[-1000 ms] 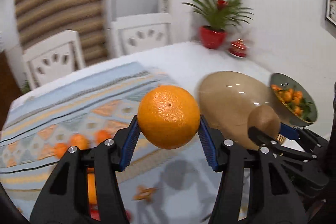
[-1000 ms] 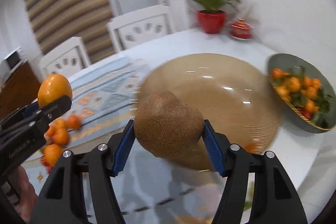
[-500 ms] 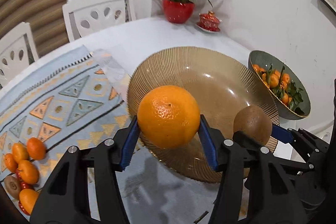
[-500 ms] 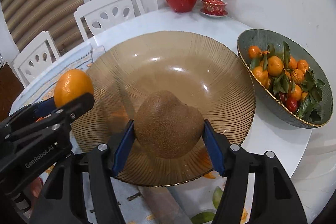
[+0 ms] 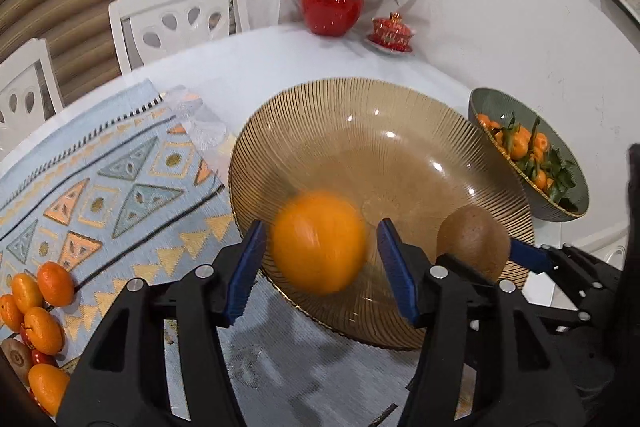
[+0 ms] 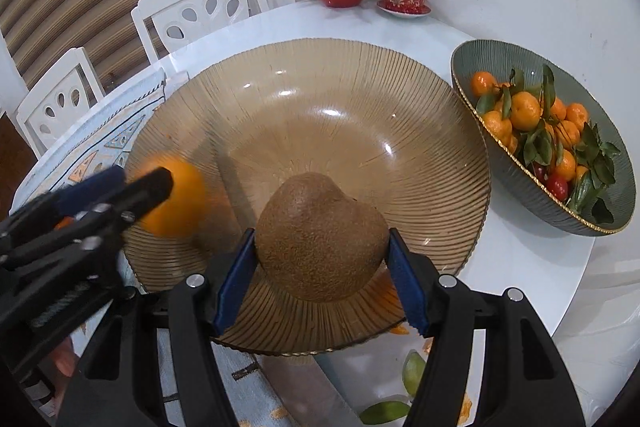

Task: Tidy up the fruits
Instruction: 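Open both tools to drop the orange and kiwi into the bowl, then move both open tools back to the fruit pile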

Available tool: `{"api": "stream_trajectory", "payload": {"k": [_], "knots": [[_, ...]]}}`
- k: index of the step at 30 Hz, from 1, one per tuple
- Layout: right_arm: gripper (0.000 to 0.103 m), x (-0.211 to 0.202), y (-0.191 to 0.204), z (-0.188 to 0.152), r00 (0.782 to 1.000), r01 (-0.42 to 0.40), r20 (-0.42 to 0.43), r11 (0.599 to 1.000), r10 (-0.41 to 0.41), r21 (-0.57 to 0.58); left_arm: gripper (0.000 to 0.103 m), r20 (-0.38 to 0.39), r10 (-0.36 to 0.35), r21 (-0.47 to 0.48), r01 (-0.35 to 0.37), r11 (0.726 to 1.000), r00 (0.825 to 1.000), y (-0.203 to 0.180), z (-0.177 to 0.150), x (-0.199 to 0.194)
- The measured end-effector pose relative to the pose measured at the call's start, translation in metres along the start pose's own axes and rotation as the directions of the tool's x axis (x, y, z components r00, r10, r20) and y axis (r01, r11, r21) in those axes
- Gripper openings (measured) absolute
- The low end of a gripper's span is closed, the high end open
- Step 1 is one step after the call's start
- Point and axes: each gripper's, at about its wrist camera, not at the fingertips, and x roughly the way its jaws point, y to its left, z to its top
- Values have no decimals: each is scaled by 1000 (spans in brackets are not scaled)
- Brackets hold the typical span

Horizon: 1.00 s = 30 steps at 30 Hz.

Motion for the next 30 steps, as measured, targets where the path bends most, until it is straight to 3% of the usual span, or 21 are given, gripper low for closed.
{"api": "stream_trajectory", "payload": {"k": [2,9,14,18,21,24,28,29,30], "knots": [[63,0,-2,0,1000,0,-4,1000,0,9,70,25,17,12,-18,1000,1000,-1,1,-9],[64,-6,0,-5,1000,11,2,1000,-11,9,71,78,52,-12,-51,999,996,12,-7,-39],[68,-33,8,-5,992,73,104,997,-72,-8,78,105,80,-28,-77,997,991,22,-18,-62],[68,-51,20,-6,988,44,150,999,-39,-31,79,136,111,-50,-105,993,985,35,-33,-89],[72,-61,48,-16,984,9,180,995,8,-97,87,164,157,-79,-146,986,974,51,-49,-115],[74,-64,82,-28,981,-33,185,985,64,-169,90,186,269,-112,-251,961,945,72,-74,-144],[74,-61,134,-51,973,-119,158,955,166,-272,94,177,353,-170,-325,930,919,113,-119,-172],[74,-59,147,-56,971,-142,144,945,191,-294,94,156,397,-190,-367,911,904,125,-130,-176],[74,-57,158,-61,970,-157,130,937,206,-313,94,127,460,-216,-428,878,879,139,-144,-180]]}}
